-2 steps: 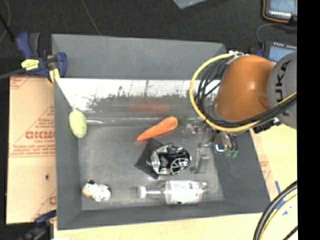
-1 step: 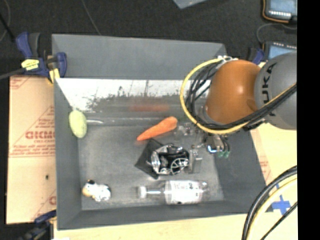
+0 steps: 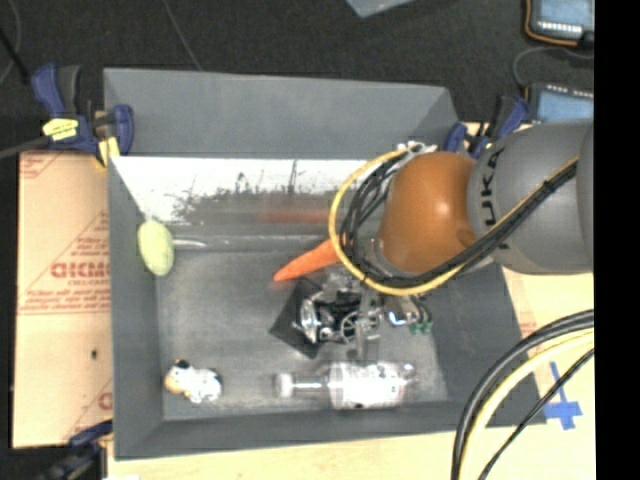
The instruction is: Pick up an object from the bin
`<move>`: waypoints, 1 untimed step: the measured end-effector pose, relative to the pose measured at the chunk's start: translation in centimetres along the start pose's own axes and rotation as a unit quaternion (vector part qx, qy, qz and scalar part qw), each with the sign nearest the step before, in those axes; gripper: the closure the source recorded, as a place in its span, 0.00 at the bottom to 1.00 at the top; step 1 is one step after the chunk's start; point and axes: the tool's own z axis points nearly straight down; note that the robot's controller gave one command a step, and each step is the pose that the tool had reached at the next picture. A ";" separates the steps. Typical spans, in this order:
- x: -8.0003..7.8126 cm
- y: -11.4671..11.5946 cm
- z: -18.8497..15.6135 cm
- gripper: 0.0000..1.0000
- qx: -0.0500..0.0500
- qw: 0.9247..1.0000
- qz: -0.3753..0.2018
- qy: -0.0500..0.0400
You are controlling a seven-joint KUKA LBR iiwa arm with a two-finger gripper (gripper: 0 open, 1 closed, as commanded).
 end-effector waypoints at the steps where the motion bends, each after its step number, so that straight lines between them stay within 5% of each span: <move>1: -1.5 3.3 2.8 1.00 0.003 0.996 0.086 -0.010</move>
Offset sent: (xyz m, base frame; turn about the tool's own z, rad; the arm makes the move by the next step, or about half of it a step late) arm 0.0000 0.0000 0.0000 0.0000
